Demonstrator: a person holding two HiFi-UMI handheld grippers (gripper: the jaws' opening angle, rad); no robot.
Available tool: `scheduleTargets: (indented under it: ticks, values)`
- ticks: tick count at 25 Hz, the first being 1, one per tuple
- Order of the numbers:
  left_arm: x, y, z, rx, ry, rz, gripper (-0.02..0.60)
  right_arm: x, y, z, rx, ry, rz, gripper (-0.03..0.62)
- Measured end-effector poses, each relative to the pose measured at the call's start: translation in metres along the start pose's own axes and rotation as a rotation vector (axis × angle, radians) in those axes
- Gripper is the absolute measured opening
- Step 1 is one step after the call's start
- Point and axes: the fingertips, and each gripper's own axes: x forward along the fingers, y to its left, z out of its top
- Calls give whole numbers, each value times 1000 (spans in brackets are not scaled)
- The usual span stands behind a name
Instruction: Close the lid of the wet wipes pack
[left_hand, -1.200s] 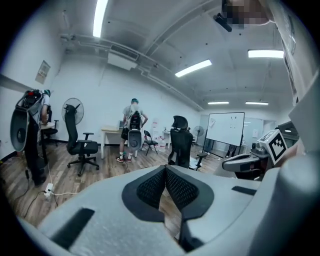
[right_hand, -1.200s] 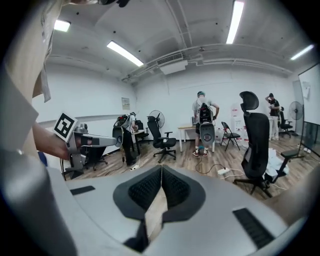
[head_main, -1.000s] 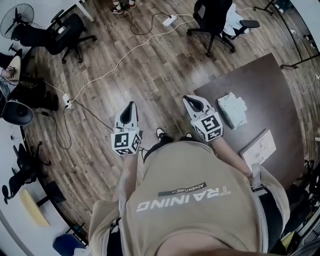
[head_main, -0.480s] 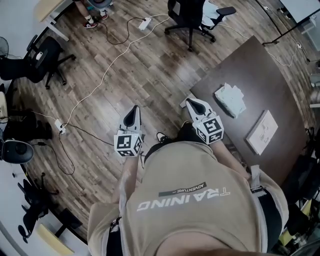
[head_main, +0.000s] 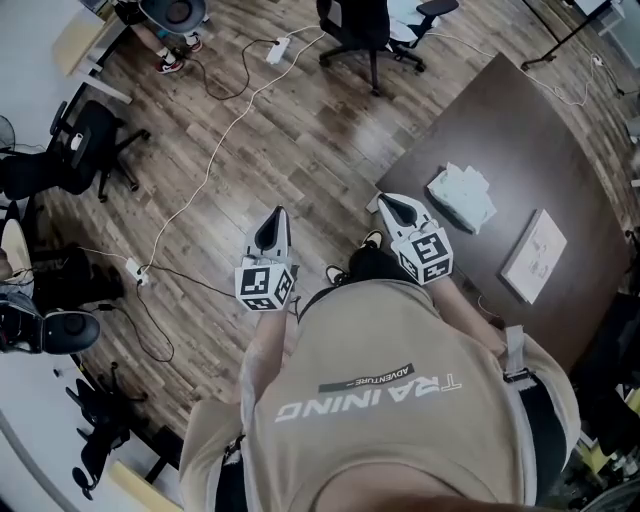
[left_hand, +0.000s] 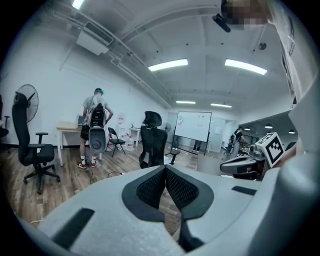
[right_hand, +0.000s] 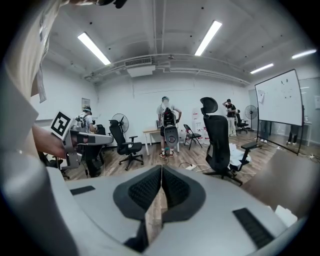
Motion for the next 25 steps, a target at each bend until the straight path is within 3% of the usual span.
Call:
scheduleTargets:
  ticks: [5,10,25]
  values:
    - [33,-7,10,32,44,-45,11,16,-26,20,18,-52,-22,15]
    - [93,-46,22,76,64,-163,11,12,-80,16,71,-55,-86,15]
    - [195,-179,24,147,114,-575,11,-81,-177,-37,210,-41,-452,15]
